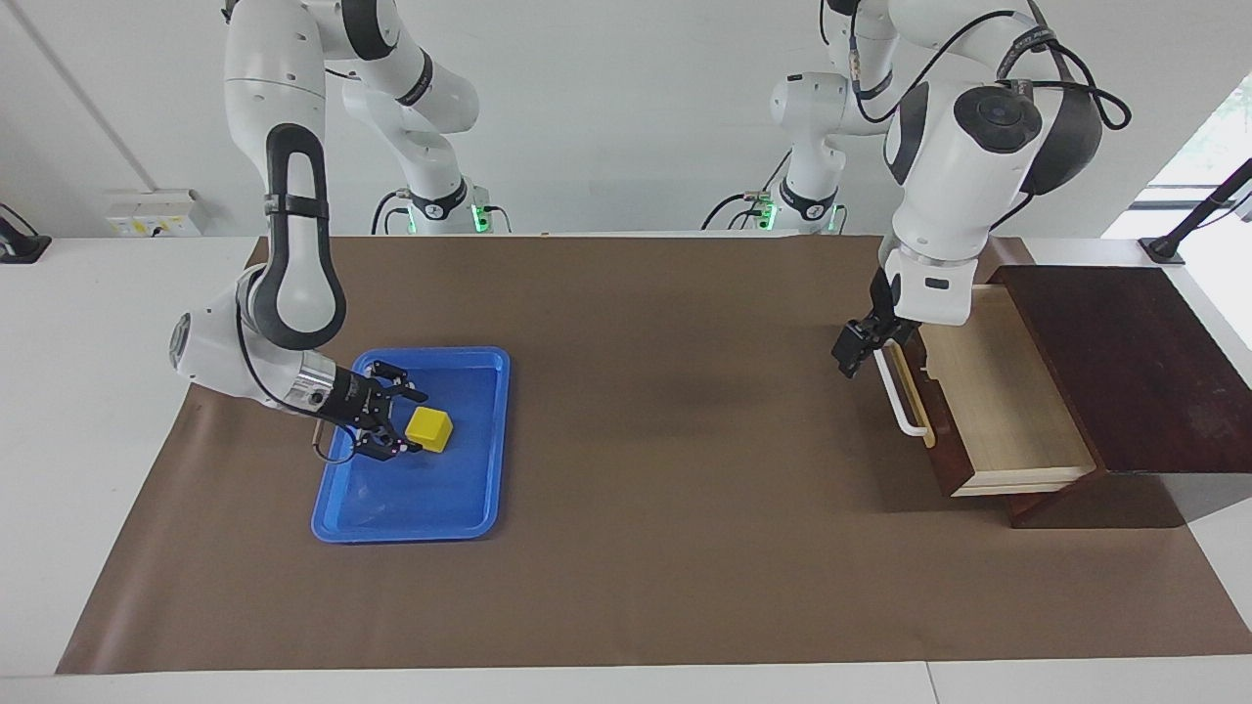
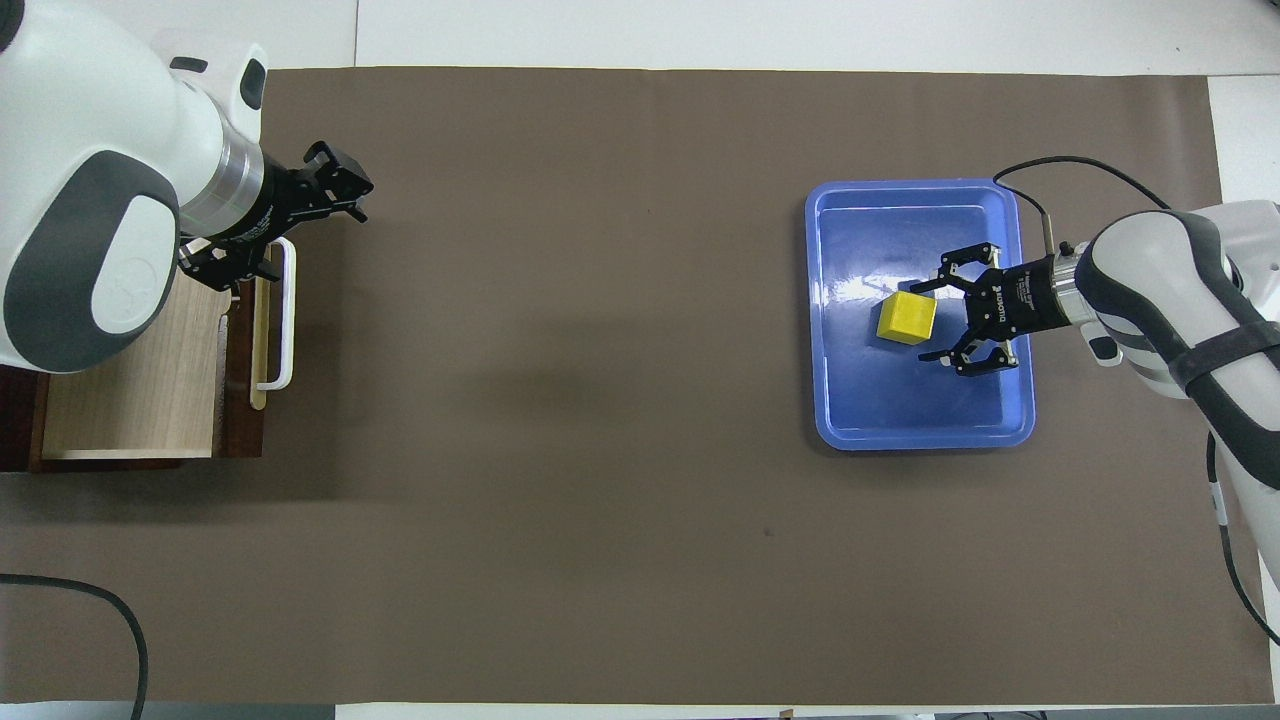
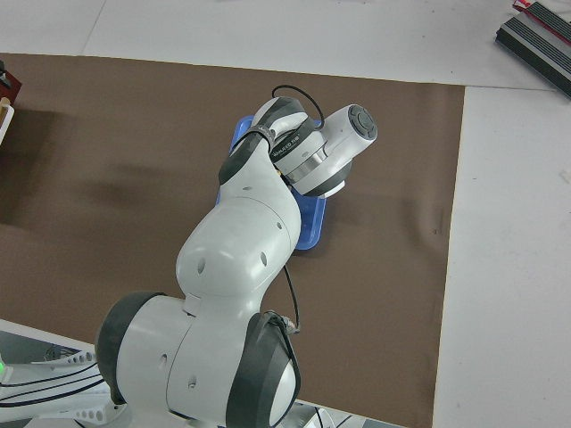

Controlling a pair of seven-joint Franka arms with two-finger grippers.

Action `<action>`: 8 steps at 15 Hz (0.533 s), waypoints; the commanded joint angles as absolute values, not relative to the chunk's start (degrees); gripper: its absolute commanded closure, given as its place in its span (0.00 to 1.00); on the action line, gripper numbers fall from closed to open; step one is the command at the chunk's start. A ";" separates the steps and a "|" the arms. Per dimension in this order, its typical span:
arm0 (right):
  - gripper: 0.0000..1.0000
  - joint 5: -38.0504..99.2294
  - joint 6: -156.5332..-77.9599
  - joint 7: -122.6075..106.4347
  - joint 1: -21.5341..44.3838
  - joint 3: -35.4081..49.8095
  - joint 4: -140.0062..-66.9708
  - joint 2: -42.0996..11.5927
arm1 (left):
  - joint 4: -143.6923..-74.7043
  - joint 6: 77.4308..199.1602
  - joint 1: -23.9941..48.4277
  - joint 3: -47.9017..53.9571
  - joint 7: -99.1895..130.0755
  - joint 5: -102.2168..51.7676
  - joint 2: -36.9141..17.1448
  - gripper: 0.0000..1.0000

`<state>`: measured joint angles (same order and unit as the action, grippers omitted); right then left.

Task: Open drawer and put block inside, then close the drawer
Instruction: 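Close the right gripper on the yellow block while the left gripper releases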

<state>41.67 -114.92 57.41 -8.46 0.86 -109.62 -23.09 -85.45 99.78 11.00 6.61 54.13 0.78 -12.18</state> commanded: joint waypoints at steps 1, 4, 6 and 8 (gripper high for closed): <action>0.20 43.33 -116.02 54.06 -8.53 0.97 -111.53 -21.71 | -84.46 98.96 14.05 6.15 73.84 -2.63 -12.13 0.00; 0.68 43.33 -115.84 51.95 -8.61 0.97 -111.45 -21.71 | -84.38 98.00 18.62 5.98 88.29 -2.37 -11.78 0.00; 1.00 43.33 -115.75 51.51 -8.61 0.88 -111.27 -21.71 | -84.99 99.39 19.16 6.15 98.90 -2.37 -11.34 0.00; 1.00 43.24 -116.10 51.15 -8.26 0.88 -111.18 -21.80 | -85.95 102.99 19.25 6.15 106.76 -2.37 -11.34 0.00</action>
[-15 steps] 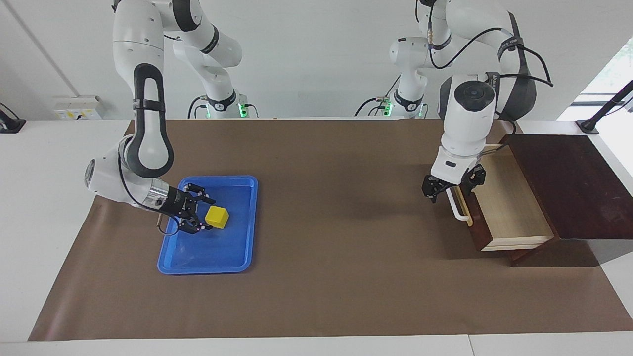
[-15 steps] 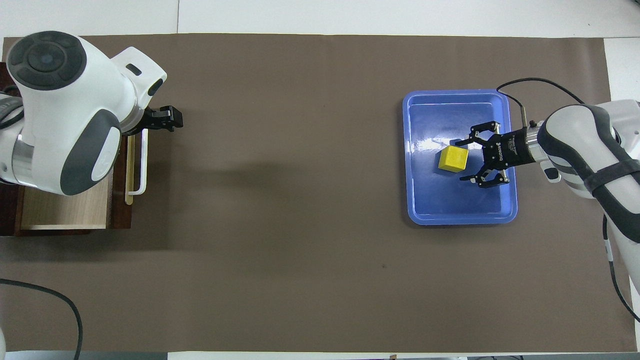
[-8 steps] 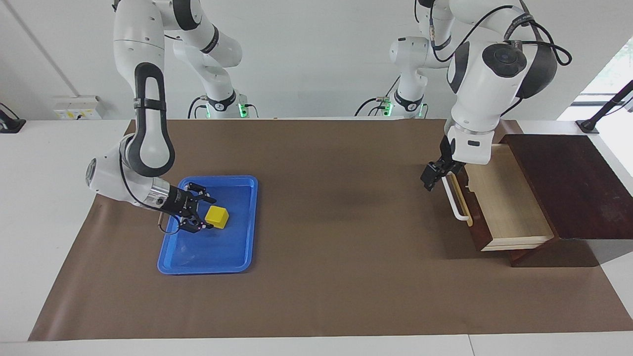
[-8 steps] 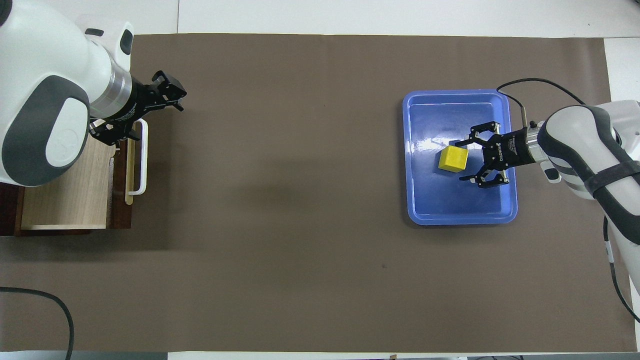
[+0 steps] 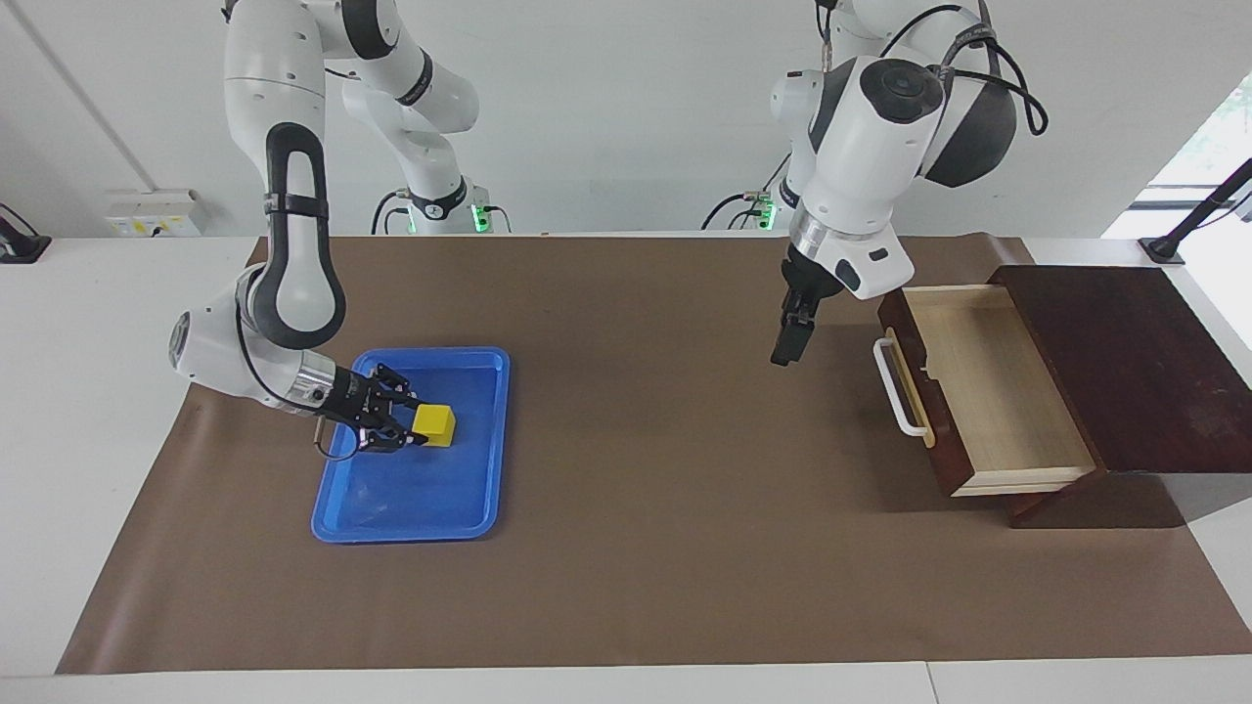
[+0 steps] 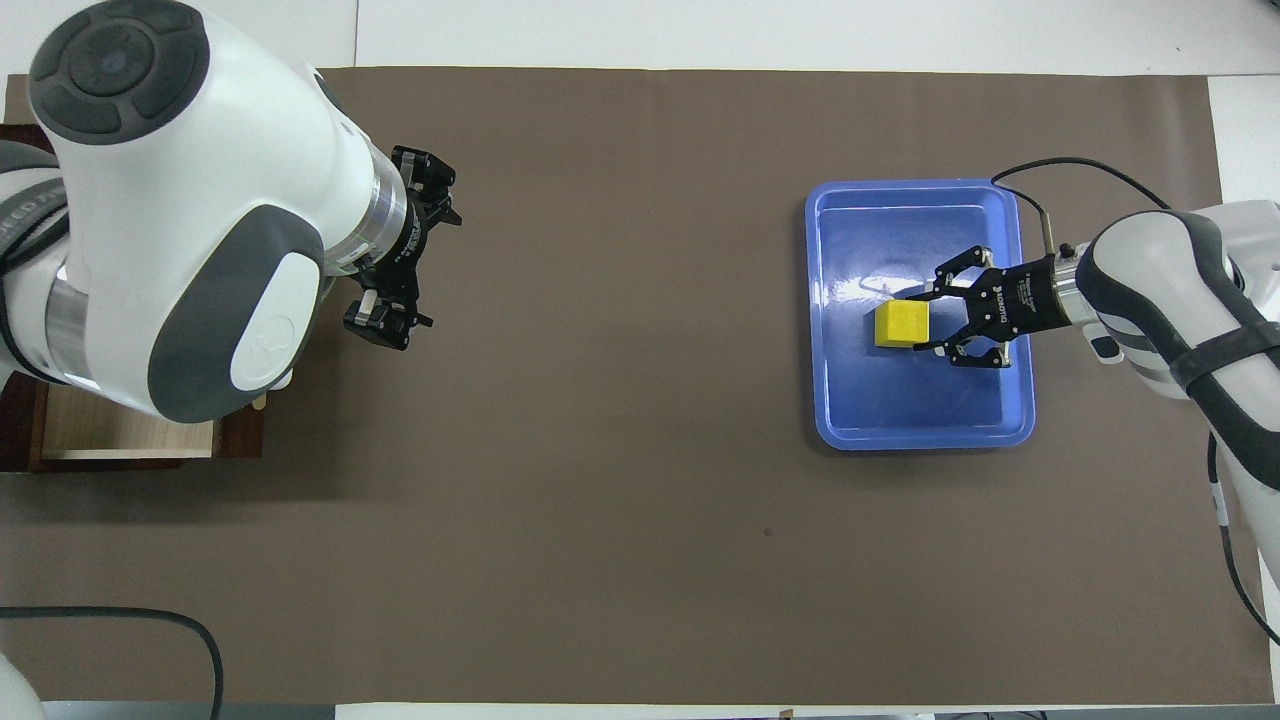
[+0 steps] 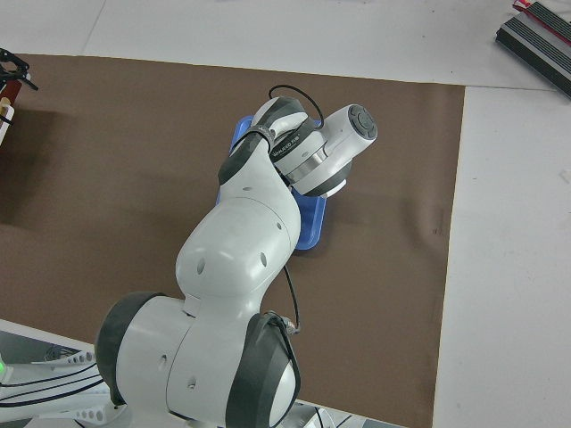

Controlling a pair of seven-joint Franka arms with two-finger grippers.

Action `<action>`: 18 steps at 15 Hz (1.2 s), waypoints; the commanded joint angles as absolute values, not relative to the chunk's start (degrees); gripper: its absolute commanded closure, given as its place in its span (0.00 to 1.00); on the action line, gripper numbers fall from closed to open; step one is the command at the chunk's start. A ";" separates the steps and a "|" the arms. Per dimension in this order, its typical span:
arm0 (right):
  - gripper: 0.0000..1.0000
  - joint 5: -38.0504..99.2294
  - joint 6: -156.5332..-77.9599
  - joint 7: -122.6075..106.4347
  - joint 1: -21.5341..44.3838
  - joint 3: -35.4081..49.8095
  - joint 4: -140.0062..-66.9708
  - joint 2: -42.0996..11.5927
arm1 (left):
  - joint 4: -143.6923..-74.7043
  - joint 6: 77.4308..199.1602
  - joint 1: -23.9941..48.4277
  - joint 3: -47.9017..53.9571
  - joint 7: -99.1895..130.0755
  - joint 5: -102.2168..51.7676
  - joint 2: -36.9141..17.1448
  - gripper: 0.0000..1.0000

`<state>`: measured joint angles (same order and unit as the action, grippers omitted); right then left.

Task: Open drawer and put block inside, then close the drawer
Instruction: 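Lift the yellow block with the right gripper toward the left gripper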

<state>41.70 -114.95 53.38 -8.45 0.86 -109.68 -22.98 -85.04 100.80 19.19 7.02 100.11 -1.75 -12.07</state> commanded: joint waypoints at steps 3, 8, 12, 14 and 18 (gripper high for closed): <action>1.00 43.24 -116.10 50.80 -8.09 0.88 -111.27 -21.80 | -87.80 103.71 19.95 6.15 107.40 -2.29 -10.81 0.00; 1.00 43.16 -115.93 50.10 -8.17 0.88 -110.66 -21.97 | -87.89 103.80 20.04 6.15 109.16 -2.11 -10.99 0.00; 1.00 43.15 -113.83 50.71 -8.70 0.79 -107.76 -22.24 | -87.89 103.80 20.04 6.15 109.95 -2.02 -11.34 0.00; 1.00 43.07 -111.72 52.02 -8.79 0.79 -105.57 -22.32 | -87.89 103.80 20.04 6.15 111.00 -2.02 -11.42 0.00; 1.00 42.28 -108.37 65.97 -4.06 0.79 -96.61 -22.41 | -86.05 98.80 21.27 5.89 116.98 0.43 -13.36 0.00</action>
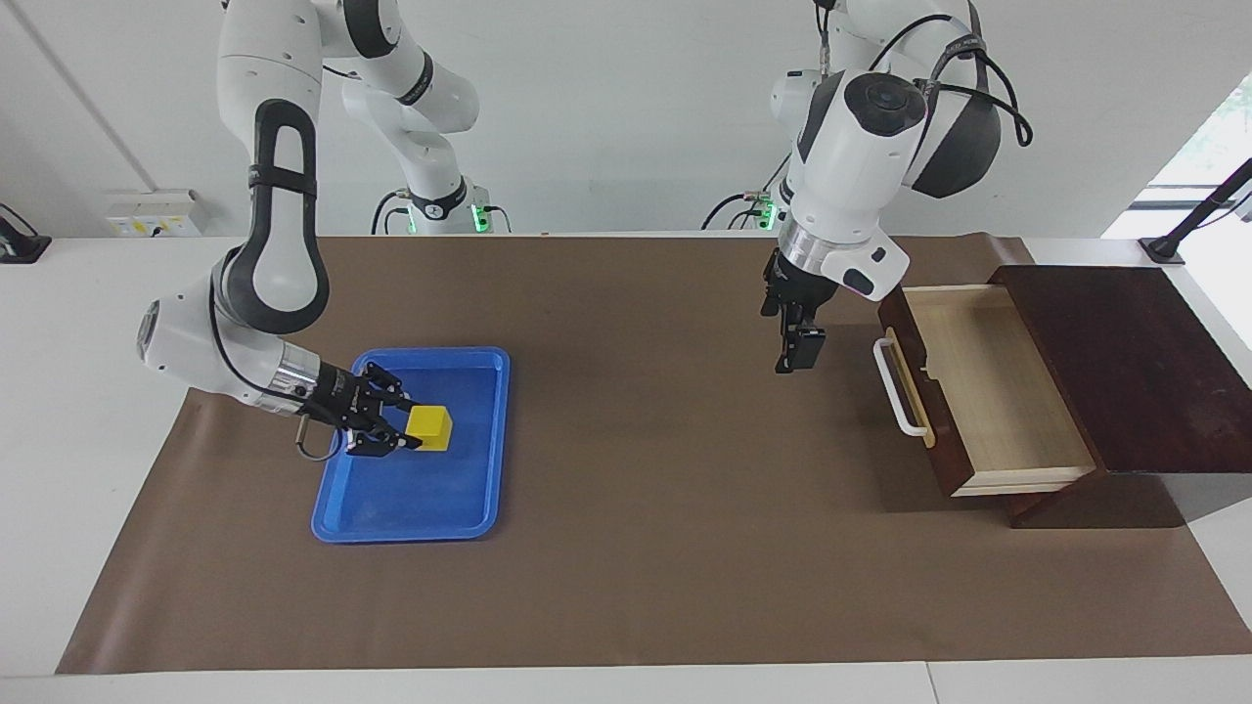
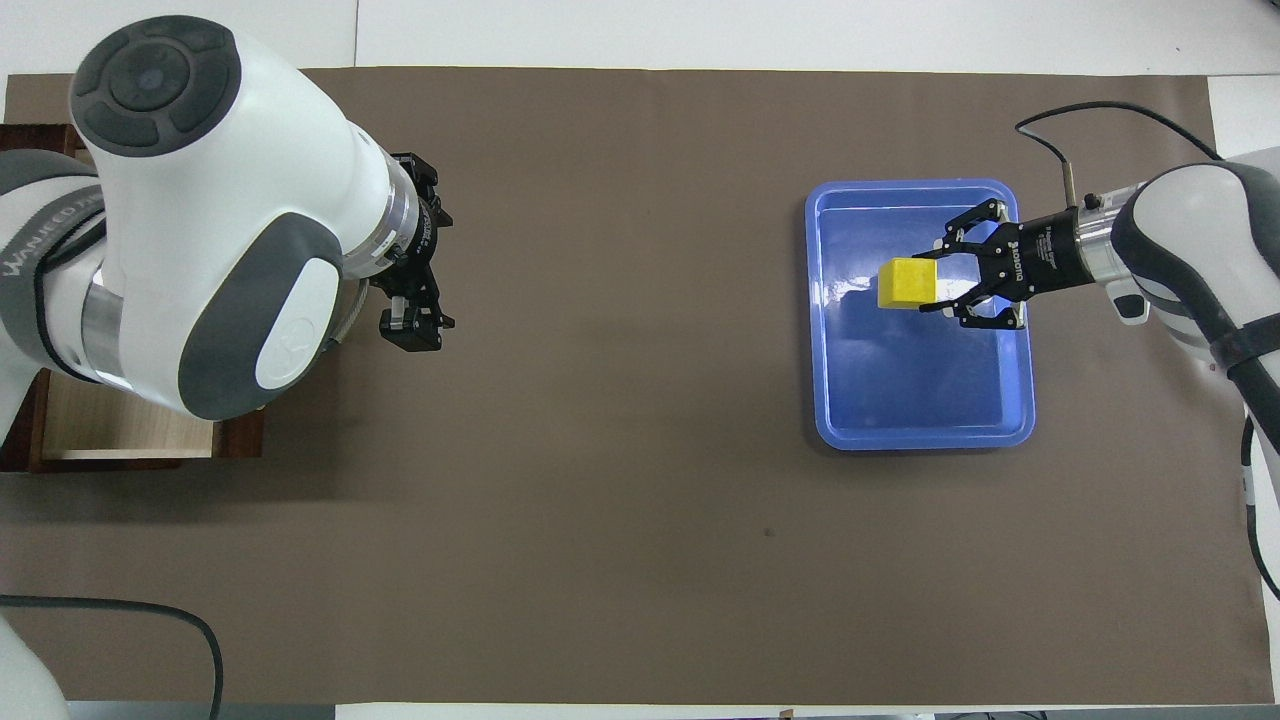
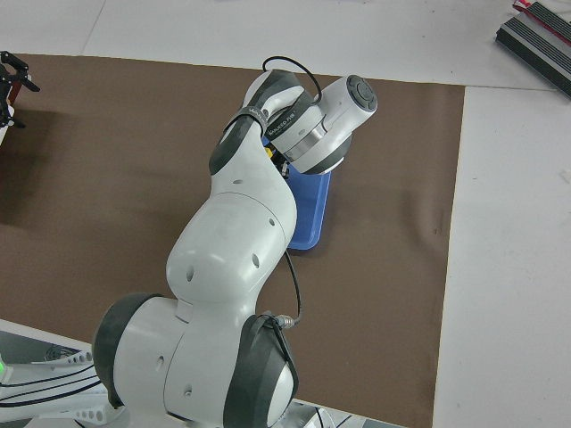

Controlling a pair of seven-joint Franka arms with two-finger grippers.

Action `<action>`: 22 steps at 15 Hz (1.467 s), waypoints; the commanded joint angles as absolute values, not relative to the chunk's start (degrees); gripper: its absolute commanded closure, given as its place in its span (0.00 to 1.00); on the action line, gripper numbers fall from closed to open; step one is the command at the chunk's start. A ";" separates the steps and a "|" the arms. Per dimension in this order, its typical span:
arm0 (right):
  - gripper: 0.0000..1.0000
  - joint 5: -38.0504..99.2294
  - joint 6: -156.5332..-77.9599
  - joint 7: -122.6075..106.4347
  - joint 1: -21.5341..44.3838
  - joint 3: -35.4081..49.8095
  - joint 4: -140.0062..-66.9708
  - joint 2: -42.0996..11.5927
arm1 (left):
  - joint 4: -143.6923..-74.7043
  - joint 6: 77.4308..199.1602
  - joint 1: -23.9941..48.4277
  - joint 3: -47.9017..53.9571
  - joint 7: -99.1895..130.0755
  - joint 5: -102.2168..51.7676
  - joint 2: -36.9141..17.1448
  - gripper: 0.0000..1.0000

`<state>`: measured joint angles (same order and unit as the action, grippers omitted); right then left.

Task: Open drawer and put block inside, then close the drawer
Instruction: 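Lift the yellow block with the right gripper toward the left gripper, then grasp the yellow block with the left gripper from the right gripper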

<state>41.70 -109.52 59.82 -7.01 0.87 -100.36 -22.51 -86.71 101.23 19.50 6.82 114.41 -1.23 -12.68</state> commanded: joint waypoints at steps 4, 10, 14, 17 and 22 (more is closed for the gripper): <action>1.00 42.45 -110.56 78.72 4.64 0.79 -91.42 -24.34 | -81.94 97.65 22.76 5.71 120.31 1.67 -17.29 0.00; 1.00 42.54 -120.05 87.63 19.93 0.70 -89.38 -25.58 | -79.20 98.09 27.41 5.36 124.71 1.84 -20.99 0.00; 1.00 42.19 -120.15 87.72 23.46 0.70 -89.56 -25.66 | -70.32 96.06 32.50 1.61 126.30 1.76 -28.91 0.00; 1.00 39.29 -119.01 87.01 23.29 0.79 -89.47 -25.75 | -70.92 96.94 33.66 0.09 126.30 1.41 -28.65 0.00; 1.00 39.29 -117.34 84.91 23.03 0.88 -89.21 -25.75 | -74.44 101.95 34.01 0.09 126.56 1.14 -27.95 0.00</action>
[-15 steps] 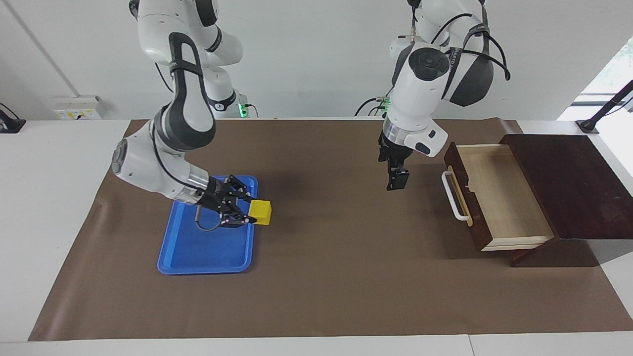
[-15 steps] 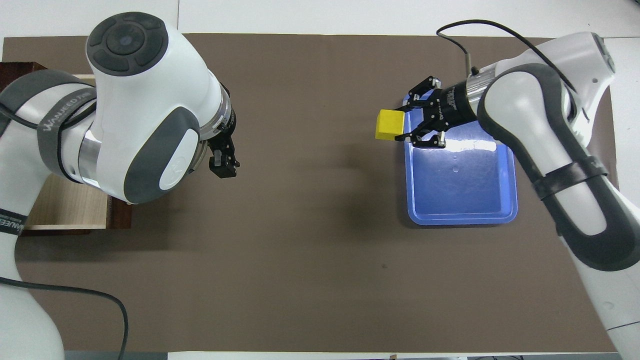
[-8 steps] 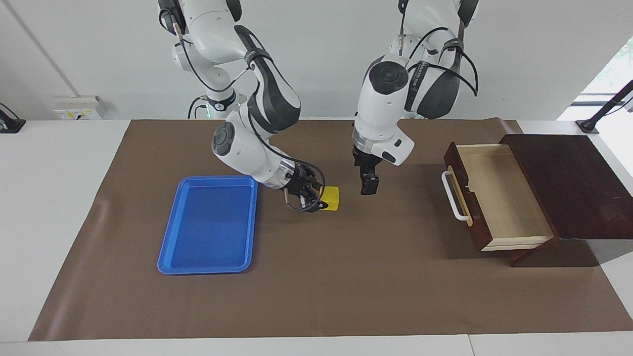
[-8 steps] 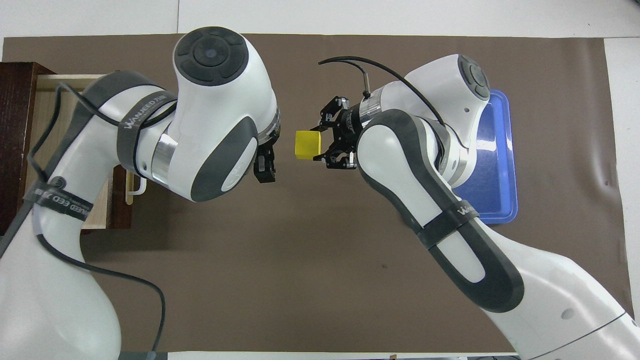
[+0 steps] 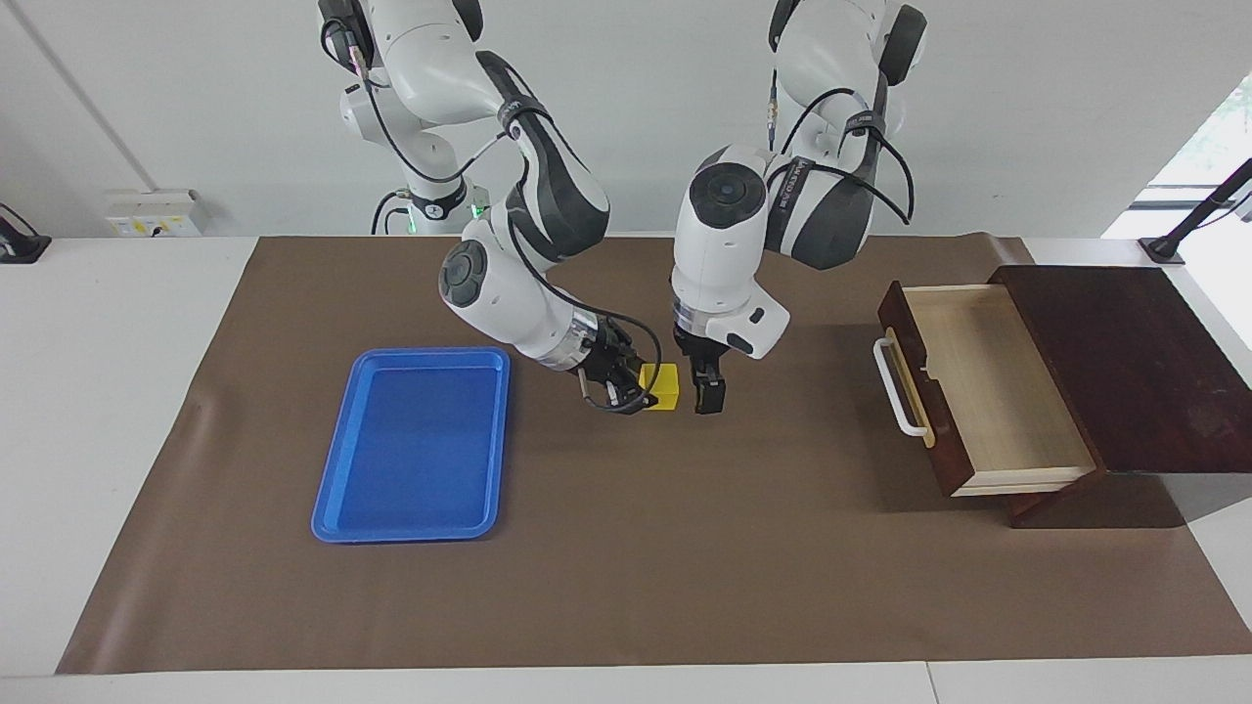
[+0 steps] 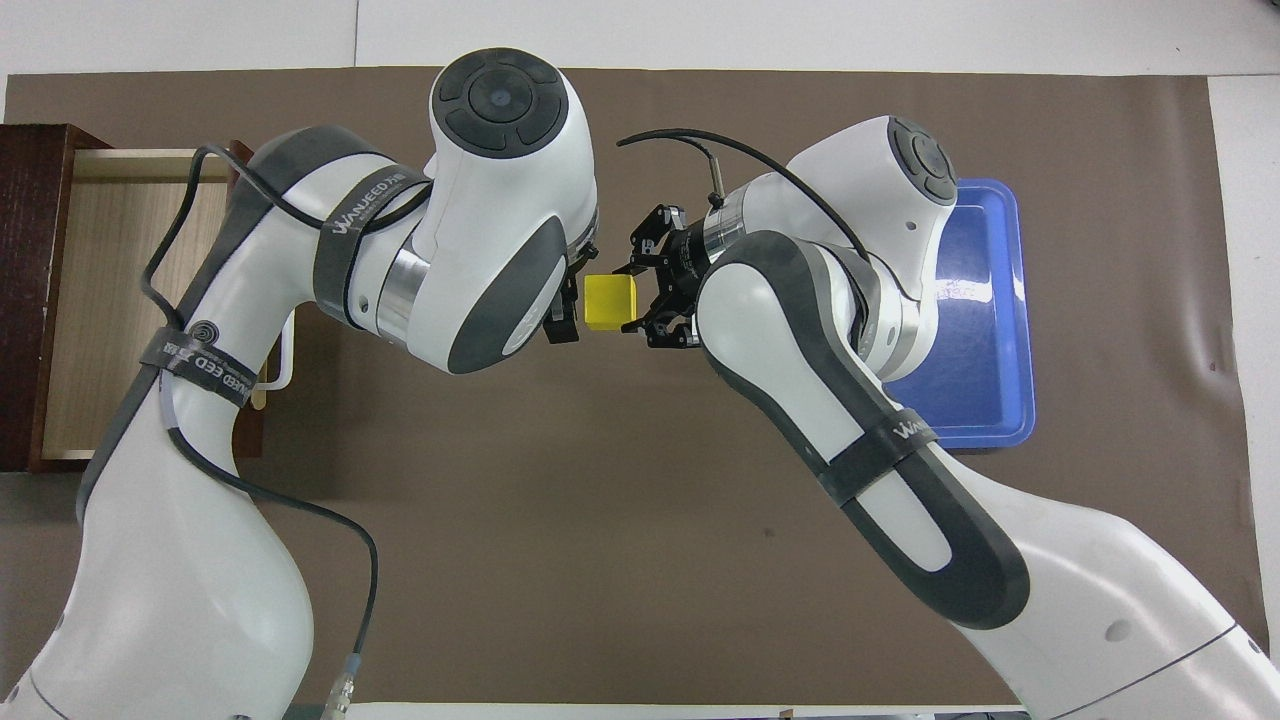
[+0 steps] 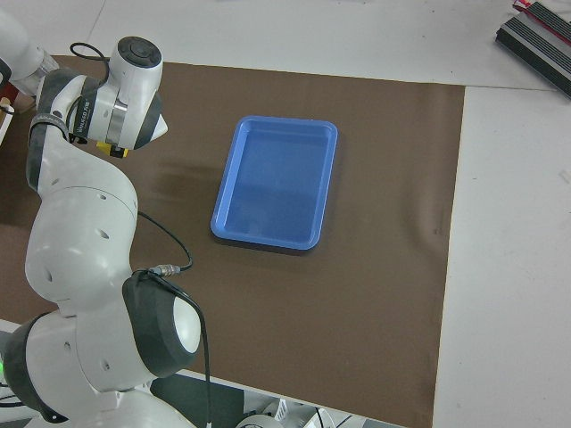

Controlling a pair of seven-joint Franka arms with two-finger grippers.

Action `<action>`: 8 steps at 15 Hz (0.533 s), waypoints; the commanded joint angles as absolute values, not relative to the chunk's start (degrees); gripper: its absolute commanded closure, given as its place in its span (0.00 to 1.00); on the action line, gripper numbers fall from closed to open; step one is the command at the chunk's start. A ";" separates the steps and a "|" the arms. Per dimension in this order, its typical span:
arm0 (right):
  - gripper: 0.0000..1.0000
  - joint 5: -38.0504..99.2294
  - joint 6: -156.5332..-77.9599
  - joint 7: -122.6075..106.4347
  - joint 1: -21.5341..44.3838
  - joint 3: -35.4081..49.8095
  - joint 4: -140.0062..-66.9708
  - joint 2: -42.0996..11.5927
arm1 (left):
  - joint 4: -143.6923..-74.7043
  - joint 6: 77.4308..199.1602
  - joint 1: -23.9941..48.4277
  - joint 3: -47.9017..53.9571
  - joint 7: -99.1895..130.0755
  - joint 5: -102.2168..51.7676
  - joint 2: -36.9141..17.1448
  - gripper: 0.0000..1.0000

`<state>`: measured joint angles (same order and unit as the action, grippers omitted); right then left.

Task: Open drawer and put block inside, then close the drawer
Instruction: 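Grasp the yellow block with the left gripper from the right gripper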

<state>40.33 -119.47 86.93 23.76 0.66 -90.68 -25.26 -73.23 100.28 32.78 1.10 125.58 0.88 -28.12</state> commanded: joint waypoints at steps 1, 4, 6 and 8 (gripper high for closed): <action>1.00 39.90 -117.07 83.51 22.51 0.88 -89.30 -25.75 | -74.88 102.04 34.27 0.09 126.56 1.14 -27.78 0.00; 1.00 41.39 -116.28 79.19 21.53 0.97 -89.56 -25.84 | -78.03 104.58 35.33 0.09 126.91 1.23 -27.34 0.00; 1.00 41.84 -116.28 78.66 21.45 0.97 -89.56 -25.84 | -79.89 105.90 35.42 0.09 127.26 1.23 -26.46 0.00; 1.00 42.27 -116.19 78.66 20.92 1.05 -89.56 -25.84 | -79.89 106.61 35.42 0.26 128.23 1.06 -26.46 0.00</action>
<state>41.00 -117.14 80.13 21.95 0.54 -90.62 -25.30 -77.51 104.87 34.64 1.11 126.93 0.88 -28.13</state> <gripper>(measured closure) 0.432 0.000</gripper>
